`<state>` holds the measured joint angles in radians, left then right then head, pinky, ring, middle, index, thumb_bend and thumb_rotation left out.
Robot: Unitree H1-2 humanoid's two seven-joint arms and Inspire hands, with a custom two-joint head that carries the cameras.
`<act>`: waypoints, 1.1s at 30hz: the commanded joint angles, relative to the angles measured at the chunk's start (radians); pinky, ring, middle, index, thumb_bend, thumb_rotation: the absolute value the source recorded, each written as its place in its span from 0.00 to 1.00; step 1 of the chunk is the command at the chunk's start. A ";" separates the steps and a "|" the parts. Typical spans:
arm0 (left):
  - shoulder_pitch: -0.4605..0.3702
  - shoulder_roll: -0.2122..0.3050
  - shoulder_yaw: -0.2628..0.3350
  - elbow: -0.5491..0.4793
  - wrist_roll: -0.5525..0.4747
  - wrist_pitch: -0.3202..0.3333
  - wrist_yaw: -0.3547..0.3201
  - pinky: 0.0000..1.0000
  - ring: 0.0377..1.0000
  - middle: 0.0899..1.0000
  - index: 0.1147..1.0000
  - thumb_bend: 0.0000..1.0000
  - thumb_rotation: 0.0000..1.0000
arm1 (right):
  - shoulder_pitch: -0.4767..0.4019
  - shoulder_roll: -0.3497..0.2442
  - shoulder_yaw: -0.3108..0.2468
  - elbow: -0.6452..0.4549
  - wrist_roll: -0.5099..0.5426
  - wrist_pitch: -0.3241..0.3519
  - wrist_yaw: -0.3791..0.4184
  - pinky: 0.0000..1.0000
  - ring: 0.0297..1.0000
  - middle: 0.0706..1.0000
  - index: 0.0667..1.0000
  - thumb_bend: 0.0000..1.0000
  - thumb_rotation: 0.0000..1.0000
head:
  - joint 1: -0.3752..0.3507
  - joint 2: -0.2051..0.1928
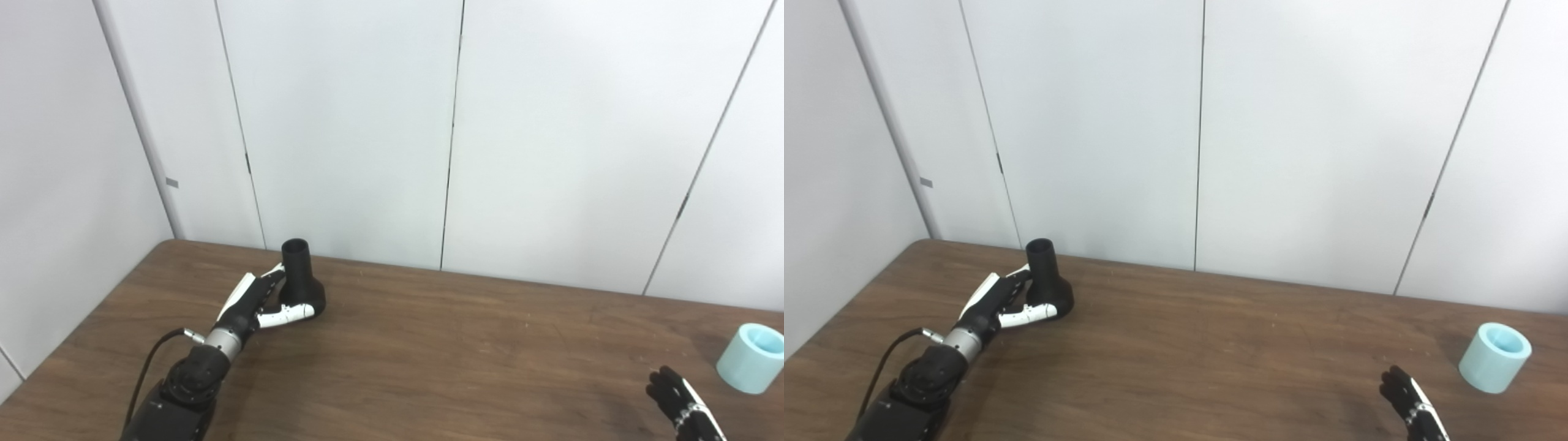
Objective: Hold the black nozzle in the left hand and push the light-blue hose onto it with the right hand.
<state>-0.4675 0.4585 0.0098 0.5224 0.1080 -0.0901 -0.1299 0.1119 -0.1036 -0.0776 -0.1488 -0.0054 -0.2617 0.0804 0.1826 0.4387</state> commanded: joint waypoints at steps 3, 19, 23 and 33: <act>-0.043 0.004 -0.011 -0.006 0.000 -0.008 -0.022 1.00 1.00 1.00 0.74 0.80 0.40 | 0.038 0.007 0.011 0.045 0.010 -0.022 -0.003 0.95 0.90 0.90 0.91 0.69 0.89 | 0.001 0.000; -0.041 -0.031 -0.090 -0.006 0.250 -0.016 0.191 1.00 0.96 0.81 0.39 0.46 0.48 | 0.052 0.008 0.001 -0.013 0.042 0.069 -0.006 0.92 0.90 0.88 0.90 0.65 0.97 | 0.000 0.031; -0.032 -0.038 -0.103 0.006 0.233 -0.031 0.156 1.00 0.91 0.73 0.34 0.43 0.38 | 0.054 0.010 0.001 -0.023 0.045 0.084 -0.008 0.91 0.90 0.88 0.90 0.65 0.97 | -0.002 0.036; 0.006 -0.052 -0.156 -0.022 0.231 -0.005 0.094 1.00 0.88 0.69 0.34 0.44 0.35 | 0.059 0.019 0.004 -0.064 0.049 0.120 -0.010 0.91 0.89 0.86 0.89 0.64 0.97 | -0.026 0.074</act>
<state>-0.4710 0.4075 -0.1294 0.5060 0.3204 -0.1106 -0.0144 0.1491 -0.0951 -0.0778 -0.2013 0.0323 -0.1403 0.0793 0.1565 0.5123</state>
